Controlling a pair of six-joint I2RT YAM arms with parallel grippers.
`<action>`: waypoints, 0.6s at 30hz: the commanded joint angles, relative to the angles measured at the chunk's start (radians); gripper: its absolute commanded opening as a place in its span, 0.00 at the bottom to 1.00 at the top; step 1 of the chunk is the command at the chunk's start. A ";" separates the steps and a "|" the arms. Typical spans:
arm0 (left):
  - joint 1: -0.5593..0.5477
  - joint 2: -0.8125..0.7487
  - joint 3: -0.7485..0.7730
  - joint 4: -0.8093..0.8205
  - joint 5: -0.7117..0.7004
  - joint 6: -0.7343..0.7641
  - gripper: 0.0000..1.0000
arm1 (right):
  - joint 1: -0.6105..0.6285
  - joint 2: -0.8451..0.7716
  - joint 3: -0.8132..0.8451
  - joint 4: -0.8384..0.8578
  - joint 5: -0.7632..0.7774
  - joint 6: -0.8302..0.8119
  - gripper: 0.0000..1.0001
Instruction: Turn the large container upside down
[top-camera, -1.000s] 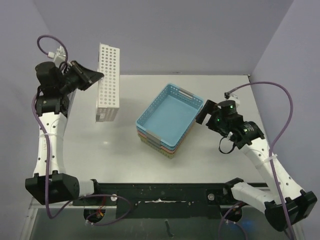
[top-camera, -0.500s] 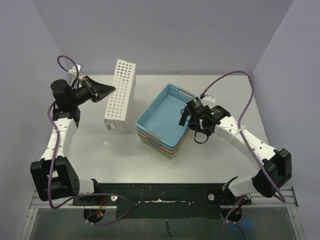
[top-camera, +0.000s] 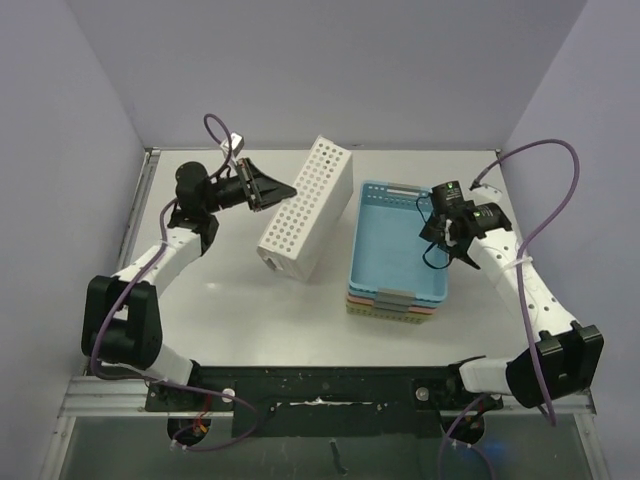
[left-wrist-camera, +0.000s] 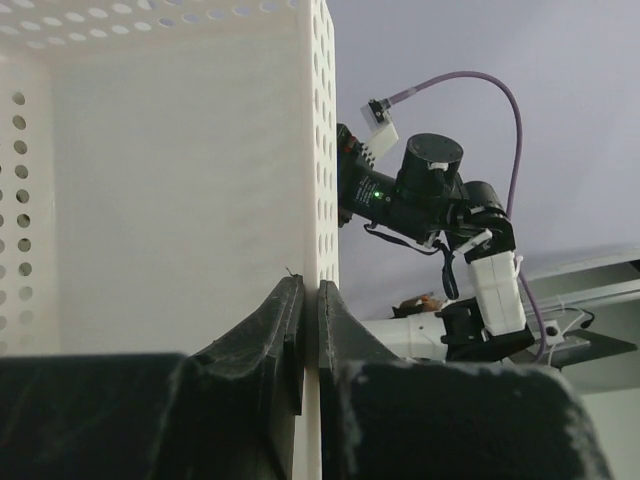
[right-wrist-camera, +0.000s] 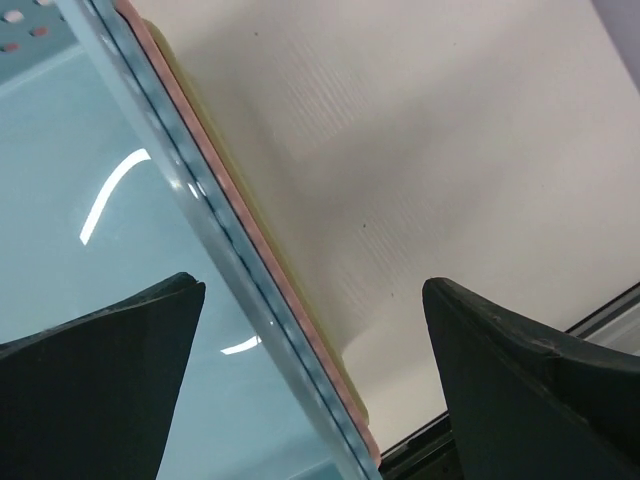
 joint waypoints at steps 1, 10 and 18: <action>-0.020 0.032 0.012 0.373 -0.016 -0.185 0.00 | 0.006 0.006 0.135 -0.058 0.090 -0.045 0.98; 0.068 0.110 -0.027 0.489 0.020 -0.263 0.00 | 0.027 -0.181 0.068 0.161 -0.154 -0.197 0.98; 0.192 0.286 -0.131 0.903 0.046 -0.572 0.00 | 0.029 -0.284 0.011 0.118 -0.091 -0.180 0.97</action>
